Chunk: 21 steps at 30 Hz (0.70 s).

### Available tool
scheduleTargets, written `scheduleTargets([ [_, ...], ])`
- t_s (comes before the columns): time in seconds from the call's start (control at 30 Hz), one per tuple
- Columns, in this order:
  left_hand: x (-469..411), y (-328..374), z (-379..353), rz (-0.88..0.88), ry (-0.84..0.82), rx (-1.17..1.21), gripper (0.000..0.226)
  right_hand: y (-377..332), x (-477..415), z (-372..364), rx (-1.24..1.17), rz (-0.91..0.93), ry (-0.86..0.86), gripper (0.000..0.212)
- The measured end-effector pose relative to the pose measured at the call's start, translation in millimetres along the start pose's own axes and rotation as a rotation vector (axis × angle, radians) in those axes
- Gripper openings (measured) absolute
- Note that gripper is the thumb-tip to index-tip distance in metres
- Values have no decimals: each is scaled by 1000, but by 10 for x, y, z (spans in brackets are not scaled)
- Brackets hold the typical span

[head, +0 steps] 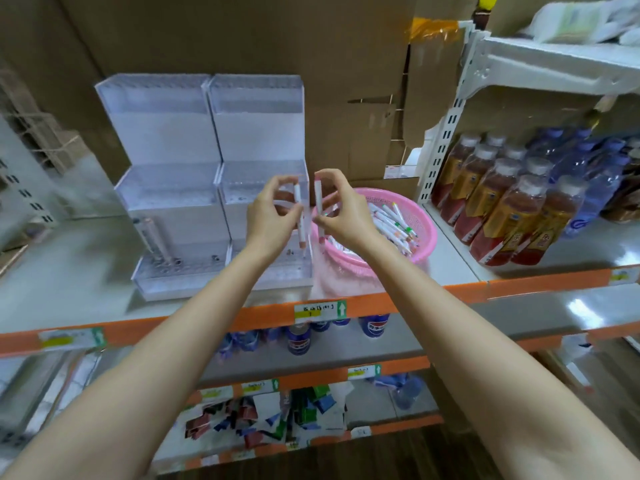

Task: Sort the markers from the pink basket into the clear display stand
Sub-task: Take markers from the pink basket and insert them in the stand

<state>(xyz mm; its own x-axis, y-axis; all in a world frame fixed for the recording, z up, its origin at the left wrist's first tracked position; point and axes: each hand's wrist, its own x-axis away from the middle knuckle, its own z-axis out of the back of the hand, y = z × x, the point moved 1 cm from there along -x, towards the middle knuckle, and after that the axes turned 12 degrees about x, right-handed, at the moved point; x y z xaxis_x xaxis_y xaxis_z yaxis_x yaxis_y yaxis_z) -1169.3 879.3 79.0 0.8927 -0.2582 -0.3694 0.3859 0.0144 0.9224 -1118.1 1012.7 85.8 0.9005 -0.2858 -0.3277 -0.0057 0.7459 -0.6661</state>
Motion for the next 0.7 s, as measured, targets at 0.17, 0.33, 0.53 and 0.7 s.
scheduleTargets([
  [0.17,111,-20,610,7,63,-61,34,-399,22,-413,-37,48,-68,59],
  [0.33,182,-96,1174,26,97,-81,33,-777,68,-843,-47,132,-134,59],
  [0.53,140,-118,1670,4,123,-56,31,-1143,12,-1223,-49,154,-125,58],
  [0.7,42,-160,1931,-39,134,-41,31,-1320,-86,-1464,-50,178,-27,55],
])
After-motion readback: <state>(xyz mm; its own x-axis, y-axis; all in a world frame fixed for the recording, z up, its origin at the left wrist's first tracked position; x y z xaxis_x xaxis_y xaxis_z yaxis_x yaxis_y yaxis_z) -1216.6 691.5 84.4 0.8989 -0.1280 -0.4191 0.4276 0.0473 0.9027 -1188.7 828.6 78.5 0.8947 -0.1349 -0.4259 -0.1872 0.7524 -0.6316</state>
